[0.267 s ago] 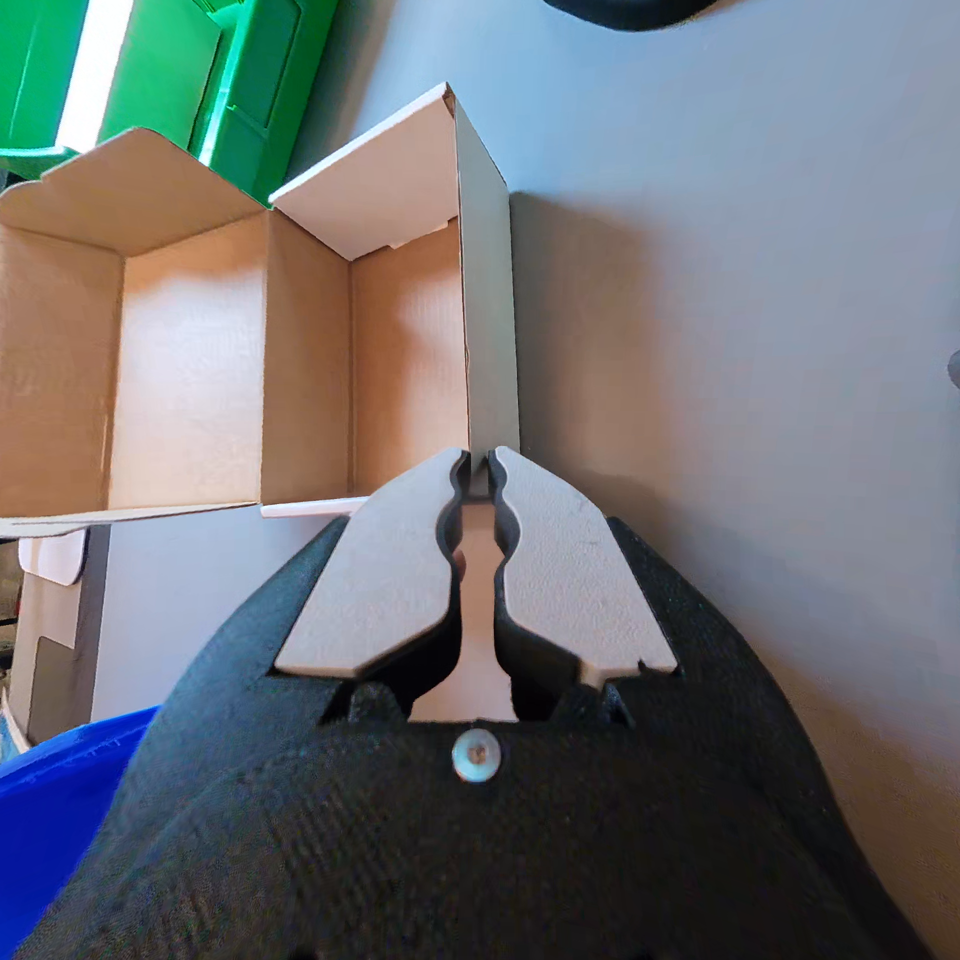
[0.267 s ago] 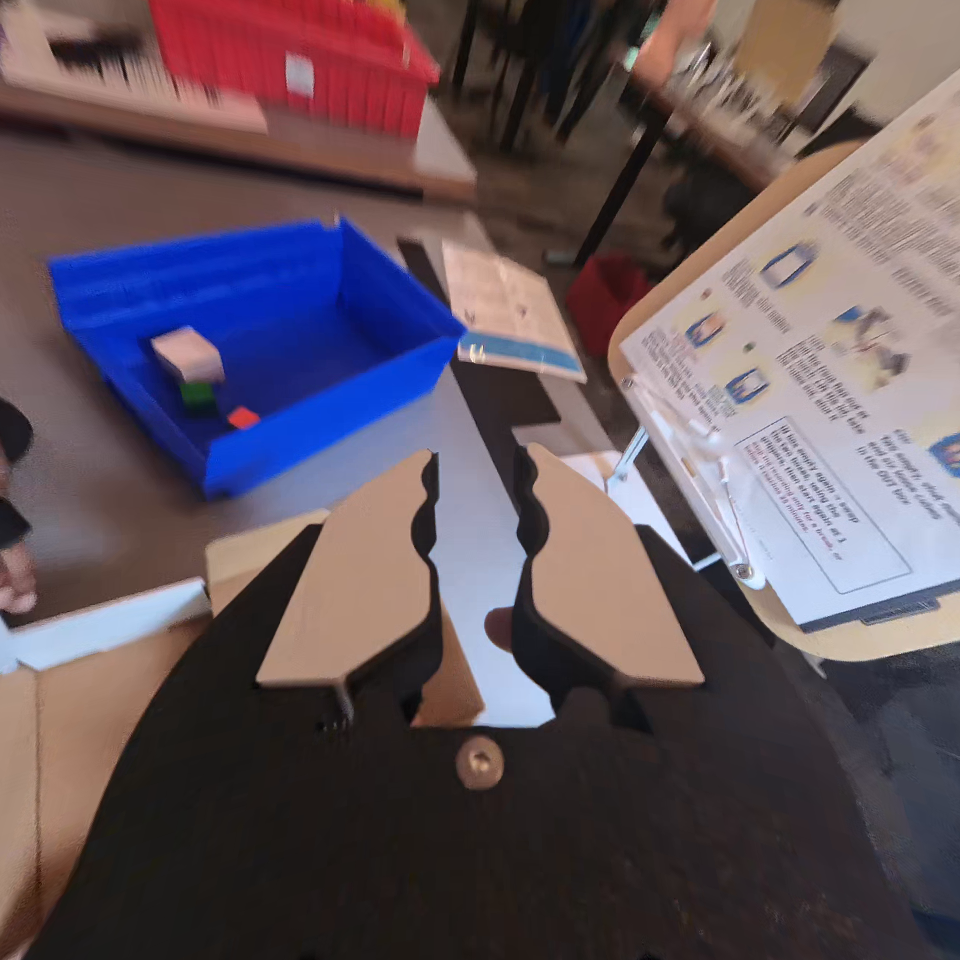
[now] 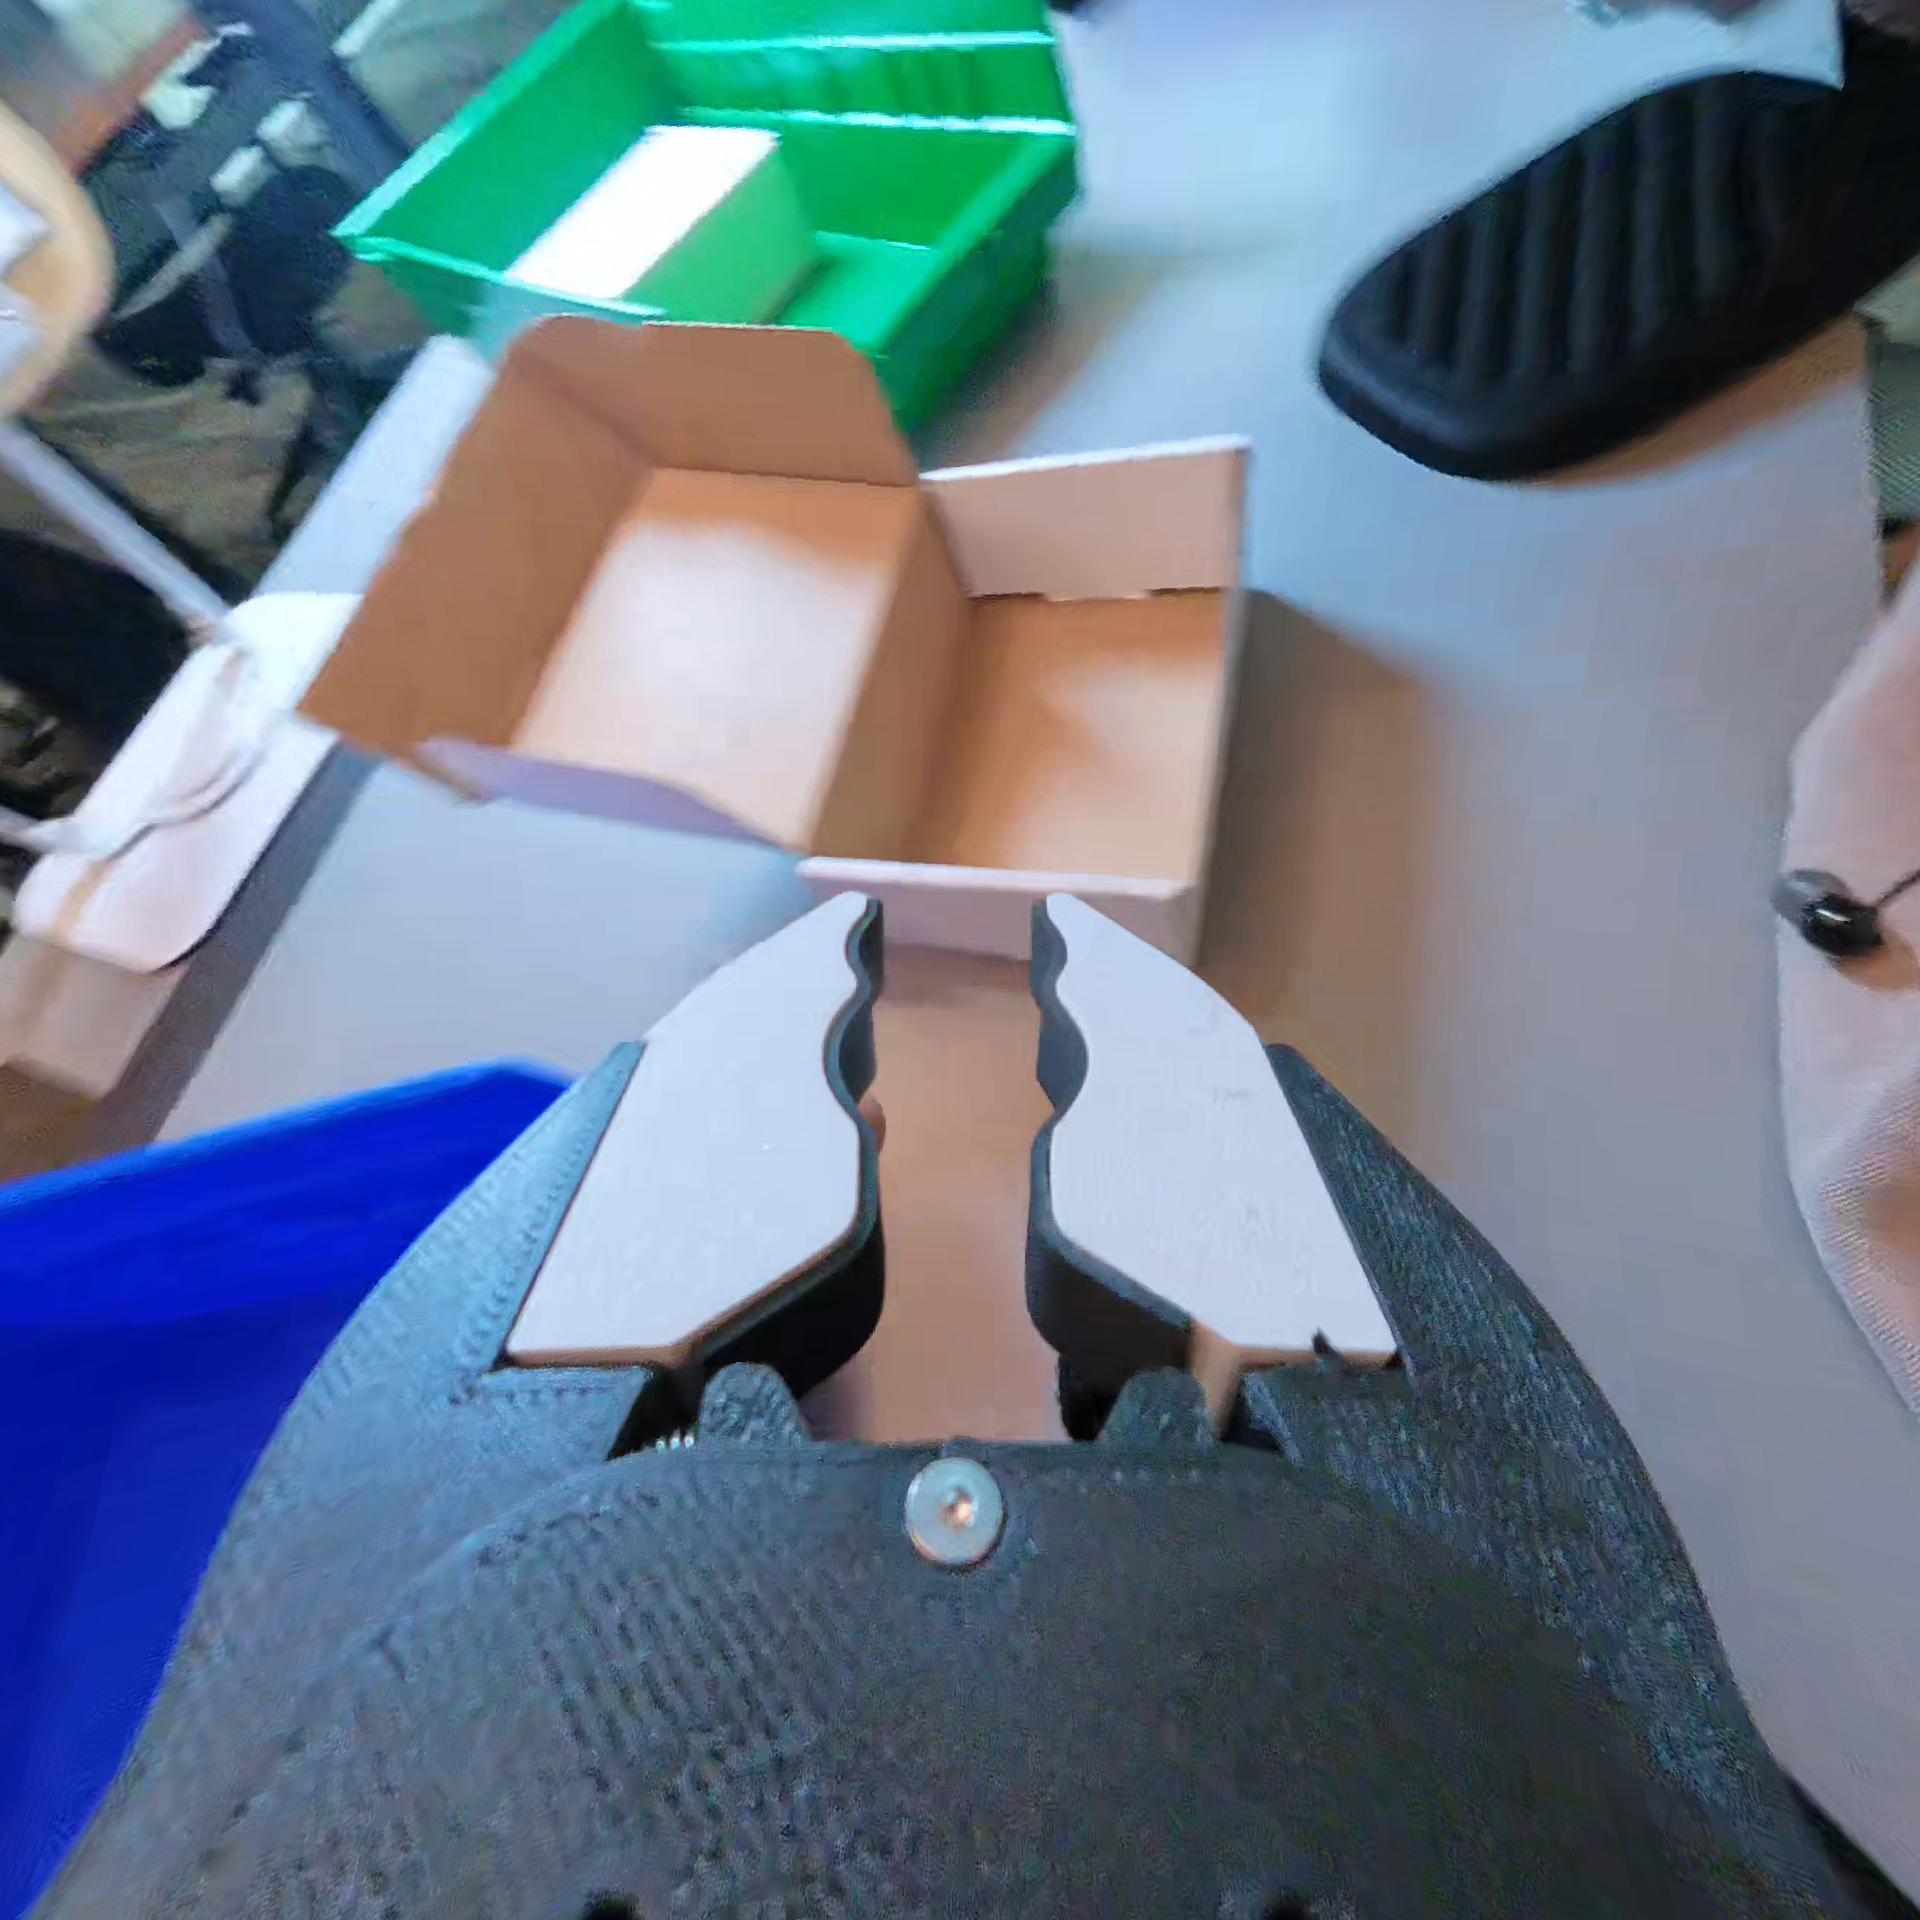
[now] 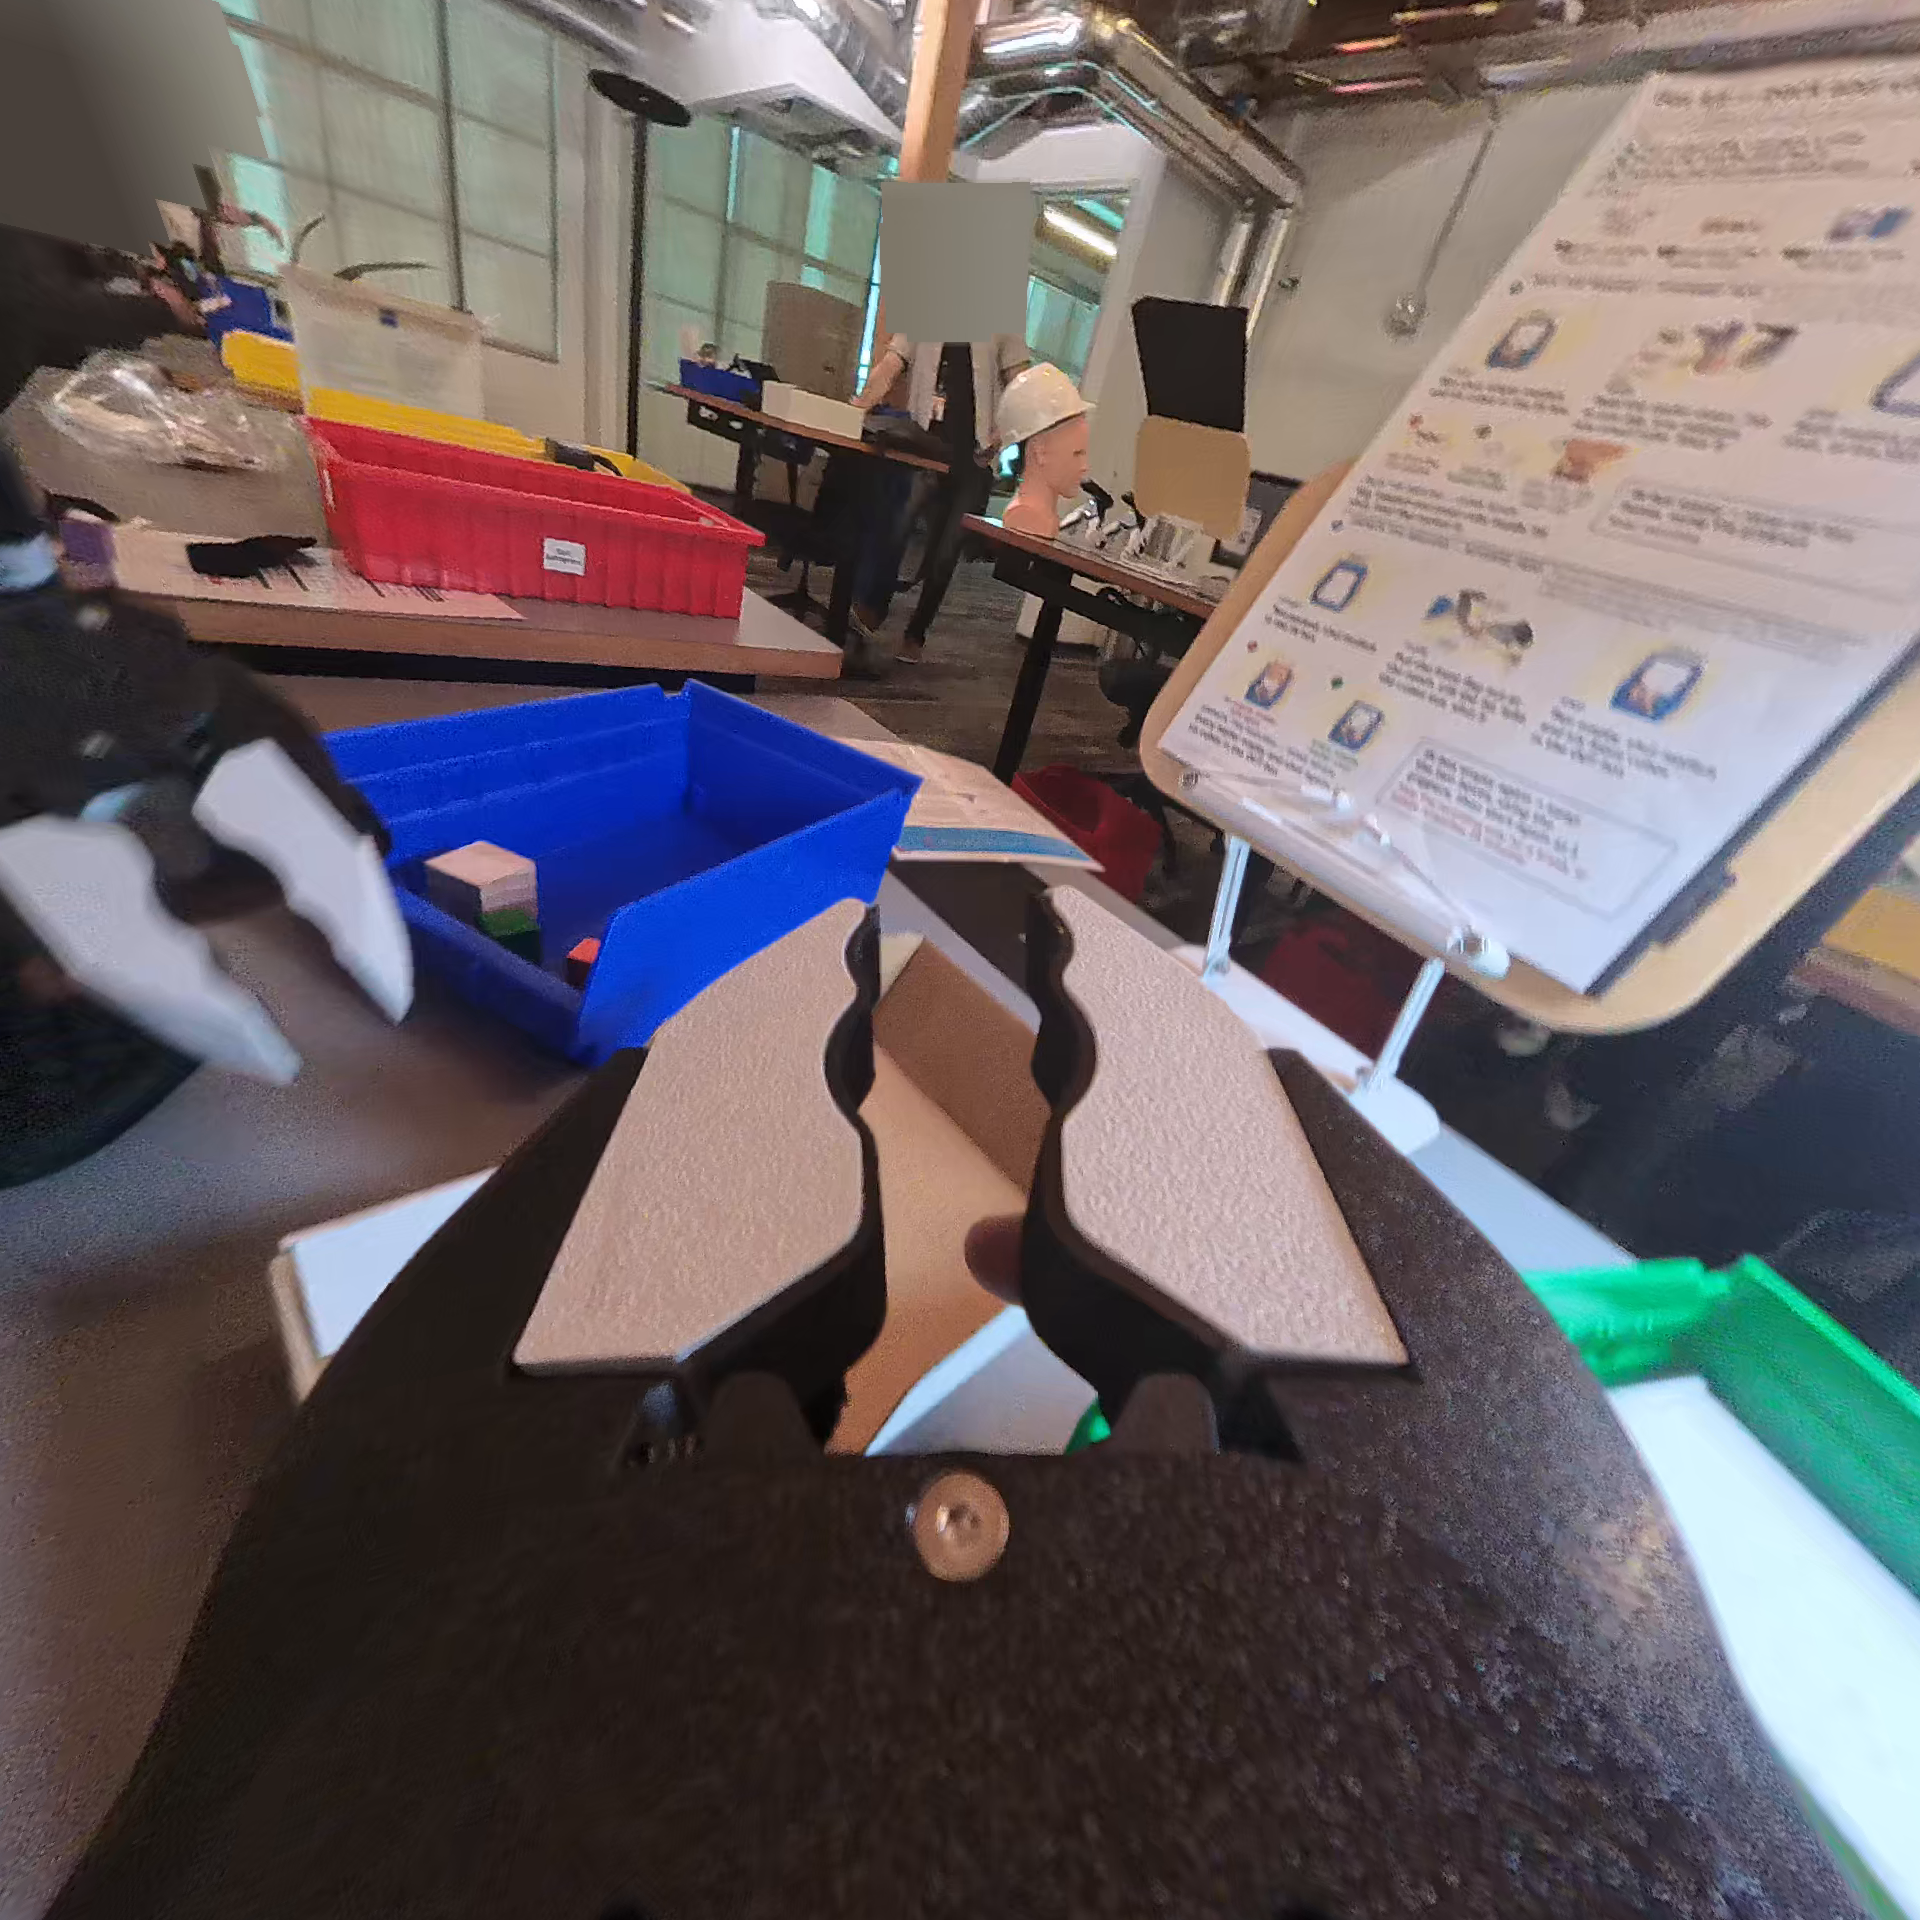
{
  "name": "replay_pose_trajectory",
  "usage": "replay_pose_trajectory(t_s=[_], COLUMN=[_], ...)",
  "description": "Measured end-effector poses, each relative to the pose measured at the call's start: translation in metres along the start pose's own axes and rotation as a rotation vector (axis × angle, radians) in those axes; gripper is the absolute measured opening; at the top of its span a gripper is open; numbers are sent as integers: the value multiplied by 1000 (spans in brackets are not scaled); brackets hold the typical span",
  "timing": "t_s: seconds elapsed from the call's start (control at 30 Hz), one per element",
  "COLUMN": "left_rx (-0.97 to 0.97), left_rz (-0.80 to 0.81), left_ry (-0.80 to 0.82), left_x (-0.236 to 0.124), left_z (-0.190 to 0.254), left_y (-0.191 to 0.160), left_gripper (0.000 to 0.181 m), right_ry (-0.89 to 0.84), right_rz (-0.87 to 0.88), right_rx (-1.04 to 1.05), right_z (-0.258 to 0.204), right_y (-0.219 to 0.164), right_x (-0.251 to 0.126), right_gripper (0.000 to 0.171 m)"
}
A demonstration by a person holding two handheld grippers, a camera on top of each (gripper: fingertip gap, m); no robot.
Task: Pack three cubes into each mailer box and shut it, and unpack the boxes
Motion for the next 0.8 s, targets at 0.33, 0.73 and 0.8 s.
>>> replay_pose_trajectory(t_s=[0.33,0.73,0.8], left_rx=[-330,-494,-504], left_rz=[-593,-1015,-992], left_ry=[178,-136,-130], left_x=[-112,-108,-105], left_z=[-120,-107,-108], left_y=[-106,-172,-171], left_gripper=[59,68,65], right_ry=[-249,-249,-248], right_rz=[-21,-35,-26], right_rx=[211,206,216], right_z=[21,22,23], right_y=[-77,-86,-84], right_x=[-91,-91,-93], right_gripper=[27,26,26])
Point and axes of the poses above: each gripper's, where its closed fingertips meet, x out along the fingers, y out of its top, z = x × y across the jaws, the point moved 2 cm from there along -x, back along the fingers, and after that the axes turned 10 degrees about -y, right-handed, at the moved point
